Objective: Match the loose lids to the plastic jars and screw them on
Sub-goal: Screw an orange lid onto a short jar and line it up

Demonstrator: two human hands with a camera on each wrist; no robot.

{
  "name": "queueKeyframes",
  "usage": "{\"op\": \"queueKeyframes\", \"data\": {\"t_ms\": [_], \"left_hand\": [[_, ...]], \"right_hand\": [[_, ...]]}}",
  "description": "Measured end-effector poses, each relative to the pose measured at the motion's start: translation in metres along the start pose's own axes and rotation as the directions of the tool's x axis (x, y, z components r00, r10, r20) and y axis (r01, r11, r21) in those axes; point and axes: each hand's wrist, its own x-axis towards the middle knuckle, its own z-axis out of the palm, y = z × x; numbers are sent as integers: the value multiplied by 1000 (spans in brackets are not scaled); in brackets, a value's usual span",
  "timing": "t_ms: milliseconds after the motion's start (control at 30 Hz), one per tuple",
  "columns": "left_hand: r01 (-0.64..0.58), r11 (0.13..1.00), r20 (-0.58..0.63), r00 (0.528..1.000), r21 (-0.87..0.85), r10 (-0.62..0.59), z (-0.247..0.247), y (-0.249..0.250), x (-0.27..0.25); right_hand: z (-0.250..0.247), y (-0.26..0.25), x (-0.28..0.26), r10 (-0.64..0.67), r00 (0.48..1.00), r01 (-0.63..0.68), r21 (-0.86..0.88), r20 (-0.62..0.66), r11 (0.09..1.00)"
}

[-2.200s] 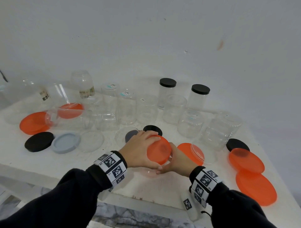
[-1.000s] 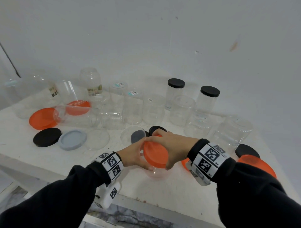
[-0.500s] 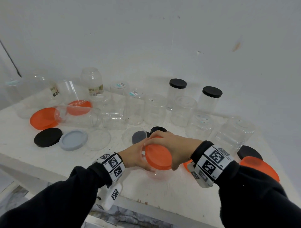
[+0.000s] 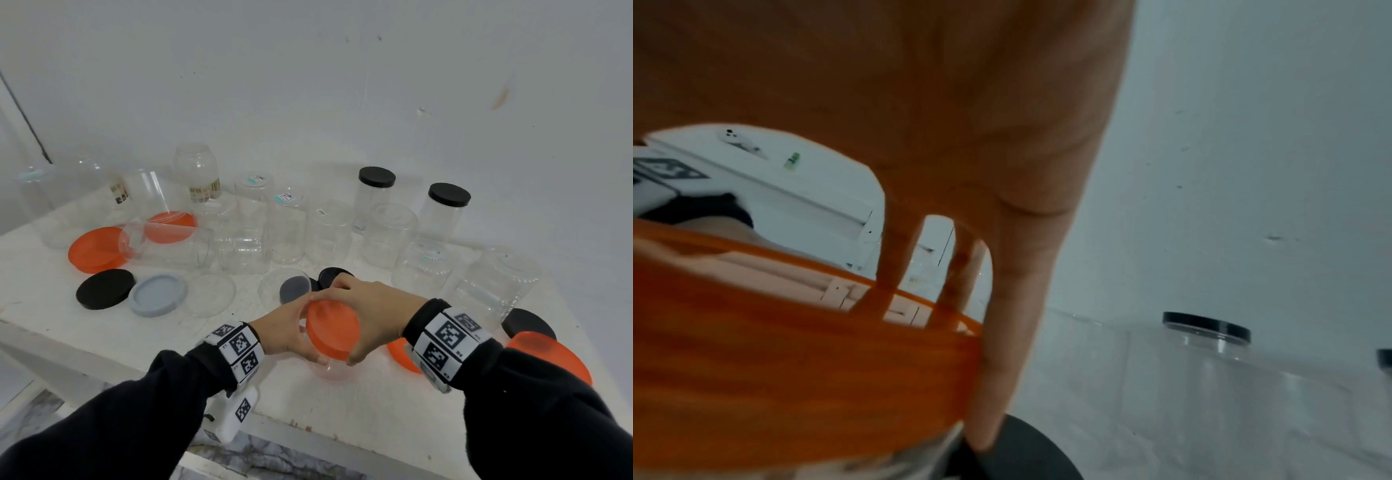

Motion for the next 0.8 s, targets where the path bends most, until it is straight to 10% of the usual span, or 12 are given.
{"op": "queueKeyframes", "data": {"t_ms": [300,500,800], "left_hand": [[15,1000,4,1000,26,-15,2,6,-2],[-16,1000,38,999,4,16,3,6,-4],[9,1000,56,998,20,-10,3,6,-4]], "right_hand": [[10,-17,-4,194,974,-208,-127,-119,970],[-1,-6,-5,-4,992,3,3,128,1000],[5,-17,-2,148,984,-161,-140,-99,977]]}}
